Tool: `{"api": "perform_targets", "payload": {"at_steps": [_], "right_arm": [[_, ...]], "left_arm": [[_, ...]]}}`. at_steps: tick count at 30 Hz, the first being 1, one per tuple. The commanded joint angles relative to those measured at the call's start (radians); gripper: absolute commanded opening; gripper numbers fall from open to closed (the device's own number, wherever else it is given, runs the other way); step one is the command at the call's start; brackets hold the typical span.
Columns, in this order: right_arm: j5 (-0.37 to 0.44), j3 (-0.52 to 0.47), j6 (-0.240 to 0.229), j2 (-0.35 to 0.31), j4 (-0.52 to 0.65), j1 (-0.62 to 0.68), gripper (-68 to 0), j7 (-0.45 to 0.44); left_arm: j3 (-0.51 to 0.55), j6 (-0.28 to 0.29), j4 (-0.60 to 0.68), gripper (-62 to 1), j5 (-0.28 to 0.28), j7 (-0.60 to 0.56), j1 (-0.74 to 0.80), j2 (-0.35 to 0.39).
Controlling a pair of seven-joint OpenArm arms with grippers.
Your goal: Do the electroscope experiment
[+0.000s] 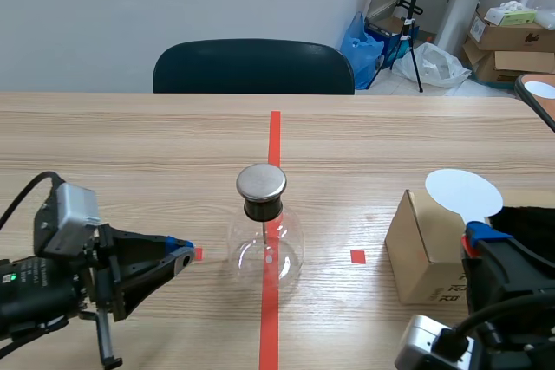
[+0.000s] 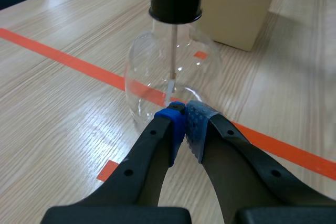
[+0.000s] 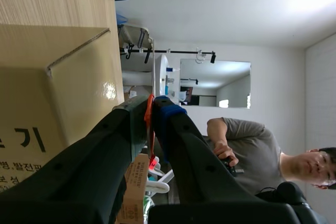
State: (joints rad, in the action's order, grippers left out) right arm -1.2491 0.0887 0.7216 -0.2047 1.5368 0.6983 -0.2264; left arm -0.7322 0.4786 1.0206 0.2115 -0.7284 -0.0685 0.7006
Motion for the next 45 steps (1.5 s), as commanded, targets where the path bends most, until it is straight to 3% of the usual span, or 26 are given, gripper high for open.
{"api": "perform_targets", "payload": {"at_steps": [1, 6, 13, 28, 32, 37, 45], "right_arm": [[0.016, -0.016, 0.061, 0.001, 0.022, 0.0, -65.7, -0.009], [0.039, -0.024, 0.061, 0.001, 0.019, 0.003, -65.7, -0.029], [0.056, -0.051, 0.061, 0.028, -0.025, -0.001, -65.7, -0.098], [0.038, -0.051, 0.061, 0.05, -0.137, -0.02, -65.7, -0.094], [0.038, -0.051, 0.061, 0.05, -0.149, -0.023, -65.7, -0.087], [0.038, -0.05, 0.061, 0.05, -0.149, -0.023, -65.7, -0.087], [0.037, -0.051, 0.061, 0.05, -0.148, -0.023, -65.8, -0.087]], "left_arm": [[0.014, 0.003, 0.061, -57.5, 0.026, -0.016, 0.031, 0.026], [0.089, -0.002, 0.21, -57.5, 0.04, -0.006, 0.148, 0.09], [0.239, -0.076, 0.405, -55.8, 0.039, 0.044, 0.356, 0.122], [0.492, -0.09, 0.673, 1.1, 0.031, 0.076, 0.688, 0.148], [0.53, -0.092, 0.711, 1.4, 0.024, 0.074, 0.746, 0.148], [0.547, -0.092, 0.727, 1.4, -0.094, 0.039, 0.775, 0.148], [0.547, -0.092, 0.727, 1.4, -0.101, 0.055, 0.775, 0.148]]}}
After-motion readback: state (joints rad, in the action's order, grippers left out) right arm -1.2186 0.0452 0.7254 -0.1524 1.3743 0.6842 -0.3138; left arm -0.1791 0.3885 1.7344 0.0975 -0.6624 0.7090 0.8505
